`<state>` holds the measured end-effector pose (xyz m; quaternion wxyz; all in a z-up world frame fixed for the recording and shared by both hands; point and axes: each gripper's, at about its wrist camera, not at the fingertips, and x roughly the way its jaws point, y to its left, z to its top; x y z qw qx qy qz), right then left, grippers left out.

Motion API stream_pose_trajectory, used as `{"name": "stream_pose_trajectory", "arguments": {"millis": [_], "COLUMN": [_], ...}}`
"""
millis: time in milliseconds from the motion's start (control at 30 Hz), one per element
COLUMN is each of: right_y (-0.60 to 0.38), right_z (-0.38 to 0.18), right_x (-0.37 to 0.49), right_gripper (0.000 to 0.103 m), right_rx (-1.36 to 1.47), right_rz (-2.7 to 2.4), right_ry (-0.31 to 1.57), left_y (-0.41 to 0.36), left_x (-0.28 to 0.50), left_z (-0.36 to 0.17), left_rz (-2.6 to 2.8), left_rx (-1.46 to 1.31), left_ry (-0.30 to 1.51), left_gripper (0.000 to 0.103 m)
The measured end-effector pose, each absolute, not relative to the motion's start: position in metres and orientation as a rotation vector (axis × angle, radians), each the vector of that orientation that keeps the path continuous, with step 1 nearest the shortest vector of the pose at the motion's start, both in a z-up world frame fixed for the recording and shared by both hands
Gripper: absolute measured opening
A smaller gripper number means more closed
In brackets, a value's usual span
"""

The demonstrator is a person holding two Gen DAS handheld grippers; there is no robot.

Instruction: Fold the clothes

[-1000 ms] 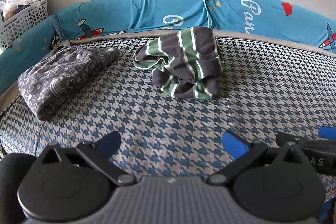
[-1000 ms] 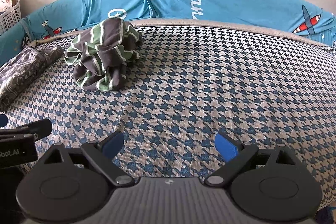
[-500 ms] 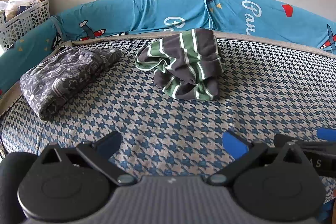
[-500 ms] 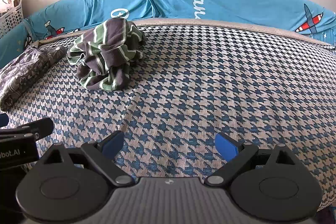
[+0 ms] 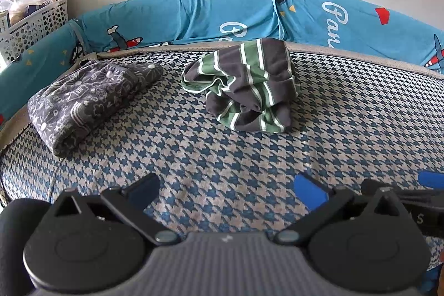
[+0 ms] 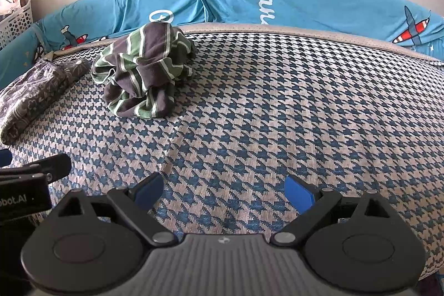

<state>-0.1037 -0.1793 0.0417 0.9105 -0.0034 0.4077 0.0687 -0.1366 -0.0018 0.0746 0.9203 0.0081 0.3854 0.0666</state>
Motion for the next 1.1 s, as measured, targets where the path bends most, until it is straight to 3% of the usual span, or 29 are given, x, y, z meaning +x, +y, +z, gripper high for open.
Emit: {"name": "stream_pose_trajectory", "arguments": {"millis": [1100], "right_y": [-0.1732], "right_z": [0.0376], "right_x": [-0.0985], "right_gripper": [0.094], "right_rx": [-0.018], "right_rz": [0.145], "right_ry": [0.858], "left_y": [0.0061], "left_x": [-0.1325], "left_z": [0.0706], "left_rz": [0.141], "left_rx": [0.004], "left_ry": [0.799], "left_gripper": [0.103]}}
